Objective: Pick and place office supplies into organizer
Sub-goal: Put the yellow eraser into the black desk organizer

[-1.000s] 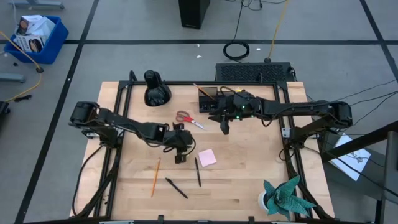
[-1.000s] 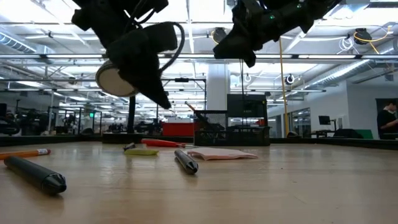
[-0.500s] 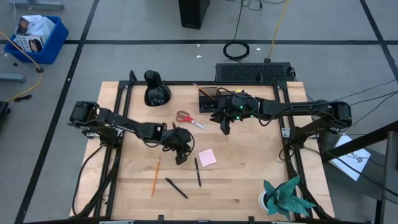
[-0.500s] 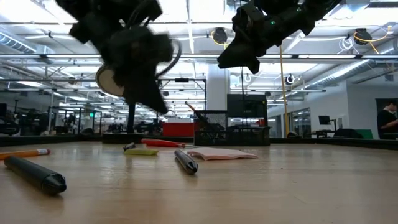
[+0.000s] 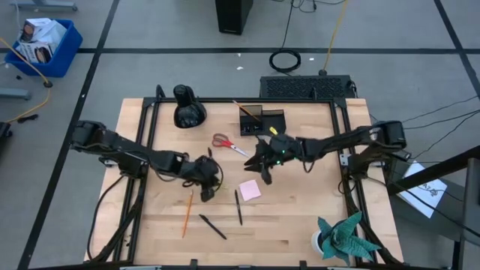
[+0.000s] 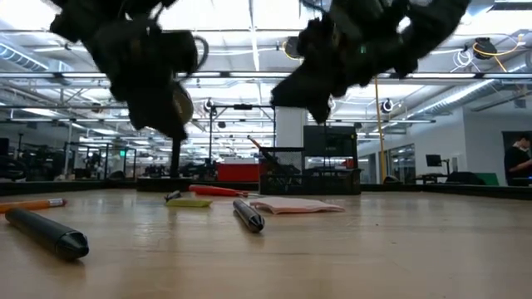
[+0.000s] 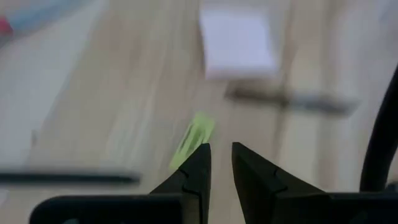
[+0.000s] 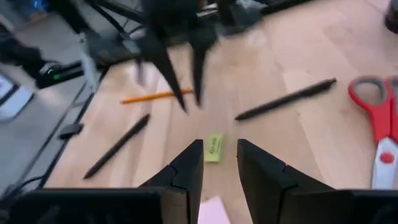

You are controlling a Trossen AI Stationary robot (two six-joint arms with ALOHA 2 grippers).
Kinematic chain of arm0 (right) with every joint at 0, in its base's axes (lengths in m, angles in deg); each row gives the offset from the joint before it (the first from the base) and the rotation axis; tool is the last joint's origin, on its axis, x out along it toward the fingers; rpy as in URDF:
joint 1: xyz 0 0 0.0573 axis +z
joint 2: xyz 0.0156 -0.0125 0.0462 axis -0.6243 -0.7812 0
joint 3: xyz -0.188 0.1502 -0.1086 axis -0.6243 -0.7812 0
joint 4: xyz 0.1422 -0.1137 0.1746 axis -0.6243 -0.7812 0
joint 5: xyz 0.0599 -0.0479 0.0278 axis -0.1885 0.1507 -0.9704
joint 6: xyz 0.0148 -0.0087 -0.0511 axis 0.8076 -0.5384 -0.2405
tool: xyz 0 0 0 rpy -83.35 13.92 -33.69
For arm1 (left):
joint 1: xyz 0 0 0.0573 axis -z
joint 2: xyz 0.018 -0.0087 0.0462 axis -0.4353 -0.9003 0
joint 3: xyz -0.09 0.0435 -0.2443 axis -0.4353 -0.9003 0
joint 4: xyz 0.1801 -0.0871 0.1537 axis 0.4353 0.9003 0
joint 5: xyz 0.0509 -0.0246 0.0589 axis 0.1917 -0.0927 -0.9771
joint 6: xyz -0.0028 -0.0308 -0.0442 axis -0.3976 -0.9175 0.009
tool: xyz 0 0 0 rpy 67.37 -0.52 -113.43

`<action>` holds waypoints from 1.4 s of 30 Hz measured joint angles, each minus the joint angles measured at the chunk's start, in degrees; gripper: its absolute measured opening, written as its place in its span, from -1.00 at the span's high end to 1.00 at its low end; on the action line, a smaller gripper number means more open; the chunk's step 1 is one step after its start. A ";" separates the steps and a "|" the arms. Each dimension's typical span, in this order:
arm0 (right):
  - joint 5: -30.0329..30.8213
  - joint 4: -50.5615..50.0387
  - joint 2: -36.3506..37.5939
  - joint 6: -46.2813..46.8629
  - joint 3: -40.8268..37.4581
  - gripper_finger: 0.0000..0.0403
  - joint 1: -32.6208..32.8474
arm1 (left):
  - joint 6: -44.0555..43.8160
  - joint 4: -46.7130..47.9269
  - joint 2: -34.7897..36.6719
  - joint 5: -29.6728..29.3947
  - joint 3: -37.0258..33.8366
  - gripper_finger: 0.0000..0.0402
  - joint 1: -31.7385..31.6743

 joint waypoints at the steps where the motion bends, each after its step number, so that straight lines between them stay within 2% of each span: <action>1: 1.30 4.37 -1.79 0.67 -1.20 0.53 0.48 | -1.57 0.71 2.20 -0.19 0.04 0.67 -0.22; 4: 4.12 19.67 -5.71 -1.78 -4.59 0.46 2.13 | -6.98 1.49 9.46 -1.00 0.09 0.67 -0.95; 6: 6.47 29.68 -9.69 -5.56 -5.26 0.41 3.40 | -9.58 3.94 14.39 -5.00 0.05 0.67 -1.24; 9: 10.09 36.55 -14.98 -6.19 -5.31 0.34 4.88 | -11.66 3.49 20.05 -14.06 0.20 0.67 -1.65; 12: 11.57 41.27 -19.17 -5.48 -3.65 0.31 6.01 | -11.04 2.55 25.46 -19.20 0.01 0.67 -1.78; 17: 15.73 39.26 -23.06 0.30 1.38 0.32 7.80 | -1.57 1.44 32.77 -22.84 0.21 0.67 -1.95; 20: 17.52 34.78 -24.95 -1.60 4.57 0.32 8.74 | 2.63 0.79 35.30 -22.83 -0.05 0.67 -2.49; 25: 17.43 22.75 -27.55 -7.93 9.60 0.23 9.24 | 4.01 0.94 39.21 -22.40 0.22 0.67 -3.46; 31: 17.41 29.16 -31.90 -8.13 12.01 0.06 9.13 | 5.05 2.84 41.87 -20.29 0.02 0.67 -3.91; 35: 14.32 24.37 -33.83 -7.51 14.63 -0.02 9.24 | 4.65 2.27 42.26 -19.45 0.09 0.67 -3.88; 42: 14.74 23.40 -34.72 -9.34 15.35 0.01 9.67 | 4.26 0.98 42.20 -19.33 0.06 0.67 -3.91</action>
